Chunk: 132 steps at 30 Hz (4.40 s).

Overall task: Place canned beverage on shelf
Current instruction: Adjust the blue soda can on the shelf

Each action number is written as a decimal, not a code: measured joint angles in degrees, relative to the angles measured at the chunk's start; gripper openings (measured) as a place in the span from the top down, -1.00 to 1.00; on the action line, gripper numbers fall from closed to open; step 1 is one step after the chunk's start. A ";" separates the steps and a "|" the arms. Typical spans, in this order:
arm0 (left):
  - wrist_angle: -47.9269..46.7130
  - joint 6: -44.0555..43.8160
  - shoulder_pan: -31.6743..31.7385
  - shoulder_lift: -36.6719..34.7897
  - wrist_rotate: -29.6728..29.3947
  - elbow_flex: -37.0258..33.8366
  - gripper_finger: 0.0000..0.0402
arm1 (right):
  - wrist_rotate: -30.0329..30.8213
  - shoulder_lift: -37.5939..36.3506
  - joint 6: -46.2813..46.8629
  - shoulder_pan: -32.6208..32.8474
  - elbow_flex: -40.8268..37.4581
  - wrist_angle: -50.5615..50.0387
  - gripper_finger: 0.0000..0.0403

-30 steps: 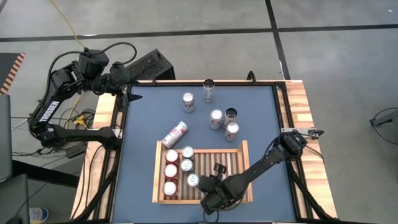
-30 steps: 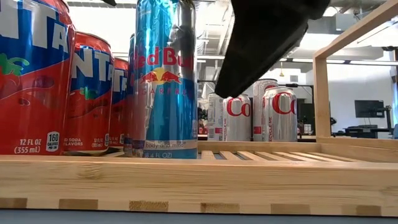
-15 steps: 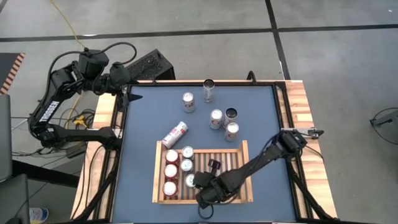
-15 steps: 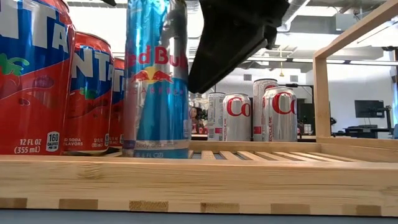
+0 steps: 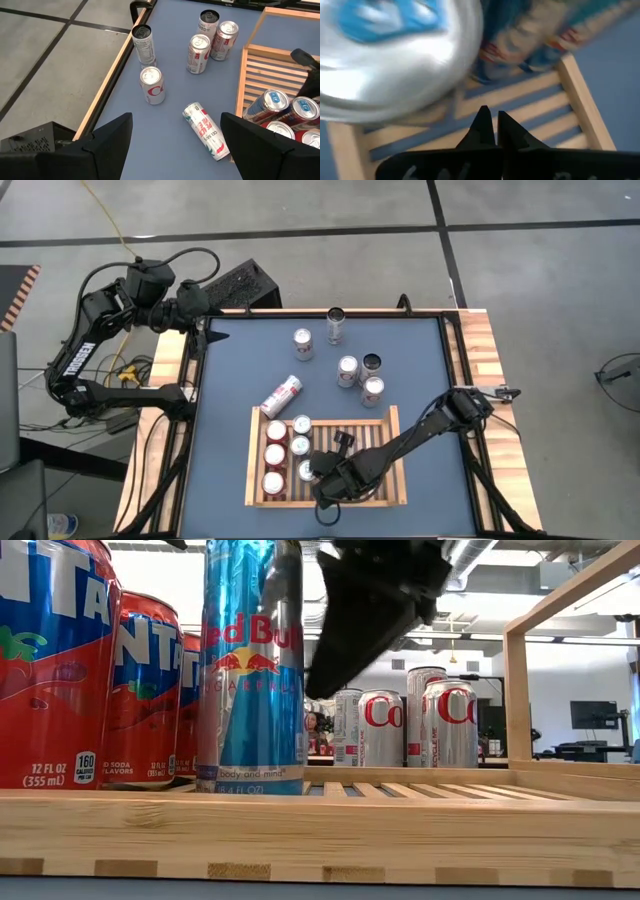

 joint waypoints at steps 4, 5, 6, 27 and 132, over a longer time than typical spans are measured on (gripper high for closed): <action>0.00 0.04 0.00 0.00 0.00 0.00 -0.45 | 0.19 0.00 6.11 1.02 0.01 -4.66 0.98; 0.00 0.04 0.02 0.00 0.00 0.00 -0.45 | 0.17 0.00 7.02 1.41 0.00 -4.79 0.98; 0.00 0.04 0.01 0.01 -0.02 0.00 -0.45 | 0.16 0.00 7.44 1.77 0.01 -4.40 0.98; -0.02 -0.49 0.00 0.00 -0.02 0.00 -0.45 | -0.05 0.00 1.77 1.41 0.01 3.91 0.98; 42.67 -17.82 -71.19 17.56 -12.86 -29.66 -0.46 | 5.58 -12.28 13.25 8.45 -4.39 -13.51 0.53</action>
